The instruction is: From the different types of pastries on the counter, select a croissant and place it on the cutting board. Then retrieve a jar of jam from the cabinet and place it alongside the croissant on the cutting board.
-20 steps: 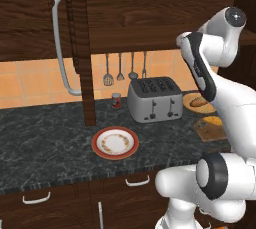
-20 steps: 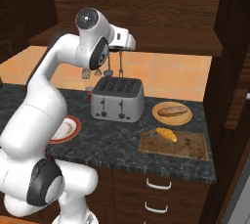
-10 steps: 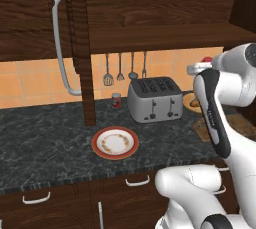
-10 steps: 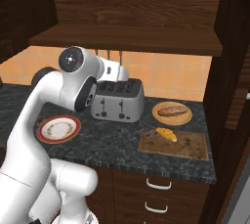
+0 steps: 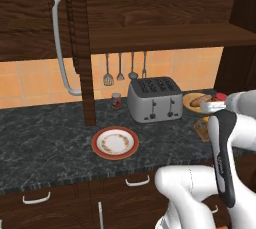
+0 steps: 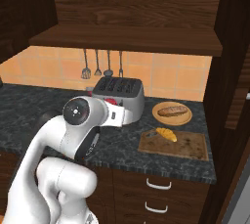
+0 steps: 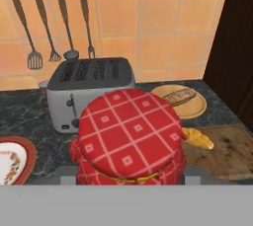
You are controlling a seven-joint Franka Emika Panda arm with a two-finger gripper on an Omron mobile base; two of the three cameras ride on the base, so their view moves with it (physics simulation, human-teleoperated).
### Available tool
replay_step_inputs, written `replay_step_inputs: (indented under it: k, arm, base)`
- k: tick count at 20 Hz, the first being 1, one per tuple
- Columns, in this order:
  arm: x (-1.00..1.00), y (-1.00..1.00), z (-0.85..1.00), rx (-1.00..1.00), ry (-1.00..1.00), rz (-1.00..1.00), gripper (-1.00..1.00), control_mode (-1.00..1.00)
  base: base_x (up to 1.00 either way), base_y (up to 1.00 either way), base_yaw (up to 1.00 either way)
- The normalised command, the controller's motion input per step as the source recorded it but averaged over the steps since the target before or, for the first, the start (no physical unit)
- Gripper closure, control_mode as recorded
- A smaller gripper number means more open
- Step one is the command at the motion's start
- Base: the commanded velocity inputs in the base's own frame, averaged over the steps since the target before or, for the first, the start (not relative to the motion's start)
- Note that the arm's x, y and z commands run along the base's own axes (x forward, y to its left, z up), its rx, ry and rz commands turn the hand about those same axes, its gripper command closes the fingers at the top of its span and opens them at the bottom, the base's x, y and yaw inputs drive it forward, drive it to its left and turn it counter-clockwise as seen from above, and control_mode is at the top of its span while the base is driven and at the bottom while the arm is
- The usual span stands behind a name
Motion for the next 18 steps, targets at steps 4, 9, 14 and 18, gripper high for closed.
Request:
replay_step_inputs:
  k: [4,9,14,18]
  arm:
    - [-0.05,-0.23,-0.35,0.0,0.0,0.0,1.0,-1.0]
    - [0.0,-0.49,-0.27,0.0,0.0,0.03,1.0,-1.0]
    - [0.2,-0.61,-0.6,0.0,0.0,0.0,1.0,-1.0]
    - [0.08,-0.08,-0.03,0.0,0.01,0.0,1.0,-1.0]
  base:
    - [0.0,0.0,0.0]
    - [0.0,0.0,0.0]
    - [0.0,0.0,0.0]
    - [0.0,0.0,0.0]
